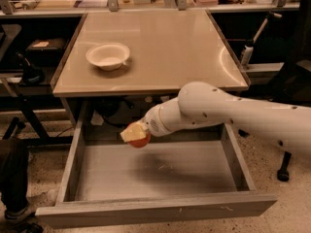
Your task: Pick apple from top drawer and place on counter
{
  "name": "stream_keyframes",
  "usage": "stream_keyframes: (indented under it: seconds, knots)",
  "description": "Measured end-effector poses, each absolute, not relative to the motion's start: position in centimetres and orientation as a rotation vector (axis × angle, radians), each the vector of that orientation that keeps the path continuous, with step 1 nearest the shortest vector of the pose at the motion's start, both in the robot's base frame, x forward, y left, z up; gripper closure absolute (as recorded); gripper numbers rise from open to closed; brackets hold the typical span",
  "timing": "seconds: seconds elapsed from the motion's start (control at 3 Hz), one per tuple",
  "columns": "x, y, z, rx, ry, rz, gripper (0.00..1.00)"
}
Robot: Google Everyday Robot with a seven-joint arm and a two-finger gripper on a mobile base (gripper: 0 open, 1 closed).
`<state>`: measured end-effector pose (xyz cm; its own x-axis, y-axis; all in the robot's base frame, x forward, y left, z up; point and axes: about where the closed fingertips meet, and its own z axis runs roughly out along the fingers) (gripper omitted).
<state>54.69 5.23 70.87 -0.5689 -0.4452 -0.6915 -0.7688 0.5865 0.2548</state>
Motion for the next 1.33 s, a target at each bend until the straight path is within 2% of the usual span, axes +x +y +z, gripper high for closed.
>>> stream_keyframes:
  seconds: [0.67, 1.33]
  knots:
    - [55.1, 4.1, 73.0, -0.950, 2.217, 0.695, 1.00]
    - [57.0, -0.4, 81.8, -0.863, 2.165, 0.547, 1.00]
